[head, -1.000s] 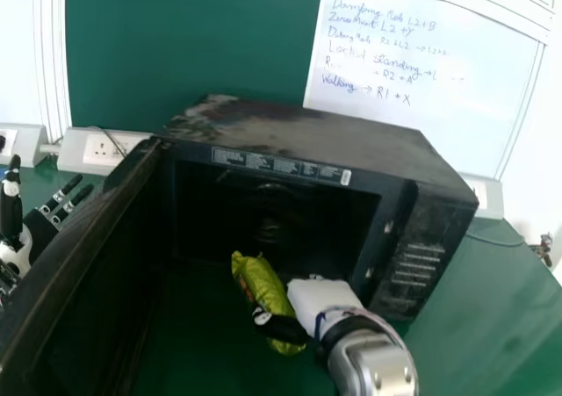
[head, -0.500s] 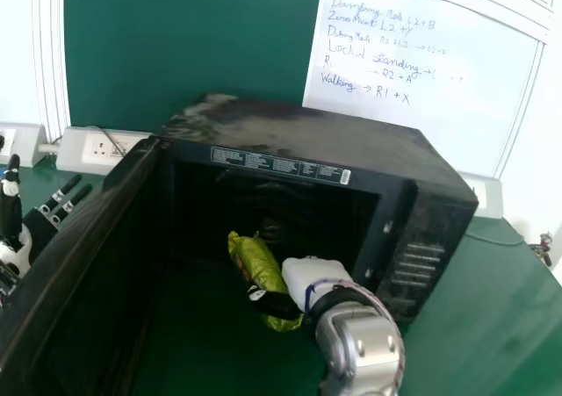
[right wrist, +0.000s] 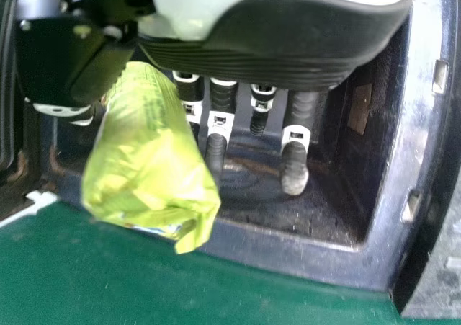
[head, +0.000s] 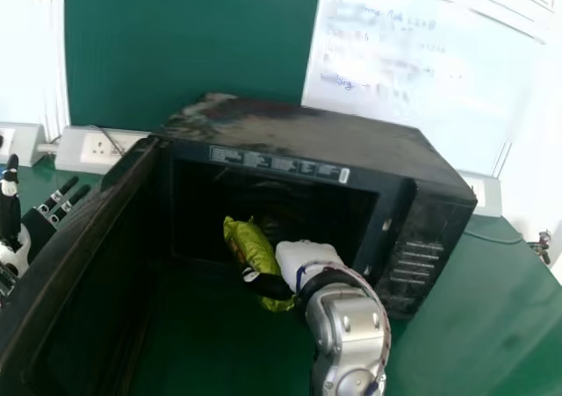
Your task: Put biscuit inside oven
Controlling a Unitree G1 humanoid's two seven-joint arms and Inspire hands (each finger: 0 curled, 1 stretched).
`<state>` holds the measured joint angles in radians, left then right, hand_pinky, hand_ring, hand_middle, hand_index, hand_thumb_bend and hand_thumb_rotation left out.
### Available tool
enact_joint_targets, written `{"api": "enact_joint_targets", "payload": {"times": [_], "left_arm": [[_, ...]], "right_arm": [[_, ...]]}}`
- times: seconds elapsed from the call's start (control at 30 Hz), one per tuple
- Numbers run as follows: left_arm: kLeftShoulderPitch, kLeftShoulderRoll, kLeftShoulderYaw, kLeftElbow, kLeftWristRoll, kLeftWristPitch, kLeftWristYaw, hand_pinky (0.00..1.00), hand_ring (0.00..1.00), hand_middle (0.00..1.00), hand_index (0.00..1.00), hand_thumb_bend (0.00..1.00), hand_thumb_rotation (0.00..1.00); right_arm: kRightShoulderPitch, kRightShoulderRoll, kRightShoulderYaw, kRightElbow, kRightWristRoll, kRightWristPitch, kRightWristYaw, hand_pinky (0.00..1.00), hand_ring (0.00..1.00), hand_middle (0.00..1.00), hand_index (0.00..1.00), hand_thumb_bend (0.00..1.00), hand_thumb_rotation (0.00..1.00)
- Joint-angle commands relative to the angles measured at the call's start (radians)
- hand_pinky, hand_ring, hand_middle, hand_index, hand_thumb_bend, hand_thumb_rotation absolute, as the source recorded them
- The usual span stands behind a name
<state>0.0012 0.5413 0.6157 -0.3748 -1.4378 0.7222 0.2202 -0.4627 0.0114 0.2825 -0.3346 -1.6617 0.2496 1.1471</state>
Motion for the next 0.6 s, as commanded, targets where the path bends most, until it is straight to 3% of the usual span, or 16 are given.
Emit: {"api": "enact_joint_targets", "payload": {"times": [0.0, 0.1, 0.2, 0.3, 0.4, 0.57], "left_arm": [[0.005, -0.007, -0.006, -0.008, -0.012, -0.009, -0.004, 1.00, 1.00, 1.00, 1.00, 0.27, 0.22], [0.006, -0.009, -0.006, -0.009, -0.010, -0.013, -0.004, 1.00, 1.00, 1.00, 1.00, 0.27, 0.22], [0.007, -0.008, -0.006, -0.010, -0.011, -0.014, 0.001, 1.00, 1.00, 1.00, 1.00, 0.29, 0.22], [0.007, -0.010, -0.006, -0.010, -0.009, -0.017, -0.004, 1.00, 1.00, 1.00, 0.99, 0.32, 0.20], [0.008, -0.011, -0.006, -0.007, -0.013, -0.018, -0.006, 1.00, 1.00, 1.00, 0.99, 0.32, 0.18], [0.011, -0.012, -0.005, -0.004, -0.014, -0.018, -0.017, 1.00, 1.00, 1.00, 0.99, 0.27, 0.23]], "right_arm": [[-0.041, -0.013, -0.006, 0.017, 0.031, 0.011, -0.032, 0.19, 0.26, 0.47, 0.74, 0.56, 0.00], [-0.067, -0.033, -0.008, 0.041, 0.067, 0.013, -0.048, 0.23, 0.30, 0.47, 0.71, 0.56, 0.00], [-0.102, -0.040, -0.004, 0.089, 0.091, 0.029, -0.072, 0.14, 0.21, 0.47, 0.75, 0.56, 0.00], [-0.130, -0.045, 0.000, 0.133, 0.119, 0.044, -0.101, 0.14, 0.22, 0.47, 0.69, 0.56, 0.00], [-0.150, -0.050, 0.011, 0.166, 0.136, 0.062, -0.136, 0.15, 0.22, 0.47, 0.69, 0.56, 0.00], [-0.177, -0.059, 0.023, 0.204, 0.166, 0.095, -0.174, 0.24, 0.32, 0.48, 0.70, 0.56, 0.00]]}}
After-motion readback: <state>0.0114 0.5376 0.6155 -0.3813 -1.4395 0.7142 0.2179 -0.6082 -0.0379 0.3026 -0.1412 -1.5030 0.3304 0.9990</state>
